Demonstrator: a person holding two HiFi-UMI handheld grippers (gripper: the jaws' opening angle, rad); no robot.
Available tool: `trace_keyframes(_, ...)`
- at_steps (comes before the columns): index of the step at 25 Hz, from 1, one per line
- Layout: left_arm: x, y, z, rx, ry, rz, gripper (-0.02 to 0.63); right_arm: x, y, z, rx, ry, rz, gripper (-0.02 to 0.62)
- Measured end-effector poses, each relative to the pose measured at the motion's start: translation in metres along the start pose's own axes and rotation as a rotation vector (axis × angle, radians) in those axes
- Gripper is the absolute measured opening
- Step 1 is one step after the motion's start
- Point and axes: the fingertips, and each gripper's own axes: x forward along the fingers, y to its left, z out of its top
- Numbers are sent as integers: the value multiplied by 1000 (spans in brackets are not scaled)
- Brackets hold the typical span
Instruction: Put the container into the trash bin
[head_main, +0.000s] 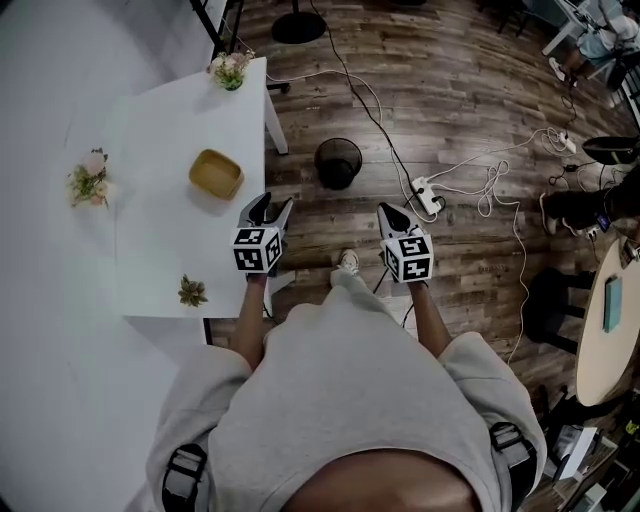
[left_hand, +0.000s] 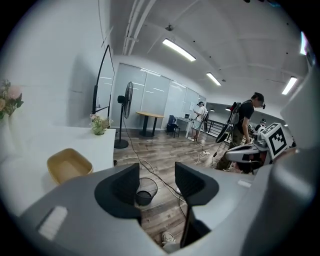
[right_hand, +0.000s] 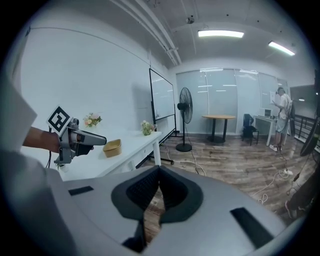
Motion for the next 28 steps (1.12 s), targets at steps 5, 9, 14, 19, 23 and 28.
trace_keyframes(5, 35, 7, 26, -12, -5, 20, 229, 28, -32, 22, -2, -5, 16, 15)
trace_keyframes(9, 56, 9, 43, -12, -9, 36, 229, 45, -50, 33, -10, -3, 34, 14)
trace_keyframes(14, 70, 17, 56, -4, -14, 63, 229, 63, -67, 41, -14, -4, 54, 14)
trace_keyframes(19, 72, 24, 62, -1, -11, 98, 229, 75, -73, 48, -19, -3, 81, 15)
trace_keyframes(23, 65, 33, 58, -3, 1, 130, 229, 85, -67, 52, -29, 4, 116, 14)
trace_keyframes(28, 45, 56, 51, -17, 0, 188, 229, 104, -42, 58, -60, 11, 178, 14)
